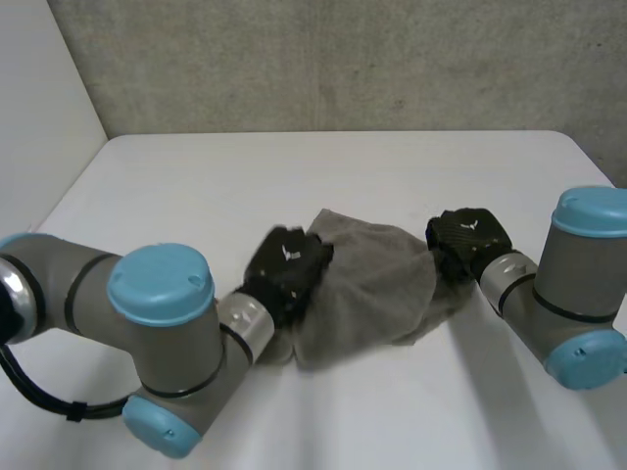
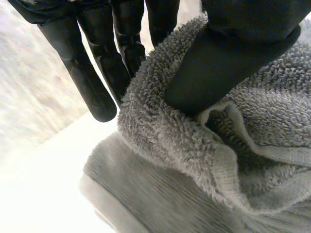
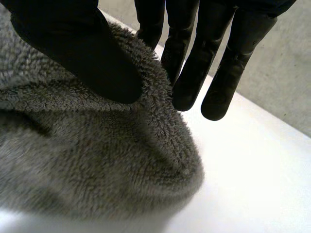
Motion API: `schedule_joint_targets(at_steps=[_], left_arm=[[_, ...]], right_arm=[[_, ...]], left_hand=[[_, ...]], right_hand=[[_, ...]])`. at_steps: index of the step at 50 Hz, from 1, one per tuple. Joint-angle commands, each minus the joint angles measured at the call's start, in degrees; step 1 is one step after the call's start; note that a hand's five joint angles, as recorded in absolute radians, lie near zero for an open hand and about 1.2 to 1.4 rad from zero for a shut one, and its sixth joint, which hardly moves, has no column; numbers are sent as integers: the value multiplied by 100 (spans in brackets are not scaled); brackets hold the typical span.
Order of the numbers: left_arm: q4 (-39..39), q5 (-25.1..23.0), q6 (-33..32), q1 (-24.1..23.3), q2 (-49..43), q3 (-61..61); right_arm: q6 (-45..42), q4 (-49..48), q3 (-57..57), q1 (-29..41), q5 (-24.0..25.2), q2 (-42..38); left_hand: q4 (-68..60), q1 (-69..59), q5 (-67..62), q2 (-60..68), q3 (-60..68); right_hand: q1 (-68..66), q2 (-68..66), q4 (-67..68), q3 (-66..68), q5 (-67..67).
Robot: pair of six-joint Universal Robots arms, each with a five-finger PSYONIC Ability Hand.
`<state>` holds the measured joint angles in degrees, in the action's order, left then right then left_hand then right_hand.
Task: Fold the towel.
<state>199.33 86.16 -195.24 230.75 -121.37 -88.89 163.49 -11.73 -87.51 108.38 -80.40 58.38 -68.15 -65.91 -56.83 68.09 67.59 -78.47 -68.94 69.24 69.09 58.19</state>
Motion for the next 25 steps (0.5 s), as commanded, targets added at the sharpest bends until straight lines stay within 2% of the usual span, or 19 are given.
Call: schedule_joint_targets(at_steps=[1, 3, 4, 5, 6, 7, 13, 15, 17, 22, 25], left_arm=[[177, 252, 83, 40, 709, 135], [159, 270, 92, 49, 868, 143], [150, 270, 100, 58, 1008, 144], [150, 270, 100, 58, 1010, 144], [150, 270, 109, 76, 1114, 152], [150, 270, 109, 76, 1115, 152], [45, 287, 109, 146, 1133, 460], [-17, 331, 100, 208, 1062, 539], [-139, 393, 92, 461, 722, 793], [-420, 419, 74, 760, 229, 1162], [-535, 437, 83, 953, -9, 1373]], right_arm=[[559, -136, 479, 17, 15, -55], [761, -215, 576, 17, 24, -46], [894, -242, 716, 34, 33, -46], [895, -242, 717, 34, 33, -46], [947, -225, 874, 60, -2, -63], [930, -129, 1023, 78, -55, -63], [816, 532, 1060, 104, -73, 165], [702, 1056, 868, 113, -64, 585], [641, 1294, 693, 113, -46, 787], [351, 1796, 218, 113, 24, 1280], [105, 2007, -116, 122, 59, 1483]], left_hand=[[-1185, -1409, -1317, 1191, 1241], [-1185, -1409, -1317, 1191, 1241], [-1185, -1409, -1317, 1191, 1241], [-1185, -1409, -1317, 1191, 1241], [-1185, -1409, -1317, 1191, 1241], [-1185, -1409, -1317, 1191, 1241], [-1185, -1409, -1317, 1191, 1241], [-1185, -1409, -1317, 1191, 1241], [-1185, -1409, -1317, 1191, 1241], [-1185, -1409, -1317, 1191, 1241], [-1185, -1409, -1317, 1191, 1241]], right_hand=[[-153, -1106, 1076, 1091, 1181], [158, -796, 765, 781, 871], [1926, 972, -1003, -988, -898], [1944, 990, -1021, -1005, -915], [4858, 3905, -3935, -3920, -3830], [6847, 5894, -5924, -5909, -5819], [6847, 5894, -5924, -5909, -5819], [6673, 5719, -5750, -5735, -5645], [6437, 5484, -5515, -5499, -5409], [6083, 5130, -5160, -5145, -5055], [5212, 4259, -4290, -4274, -4184]])
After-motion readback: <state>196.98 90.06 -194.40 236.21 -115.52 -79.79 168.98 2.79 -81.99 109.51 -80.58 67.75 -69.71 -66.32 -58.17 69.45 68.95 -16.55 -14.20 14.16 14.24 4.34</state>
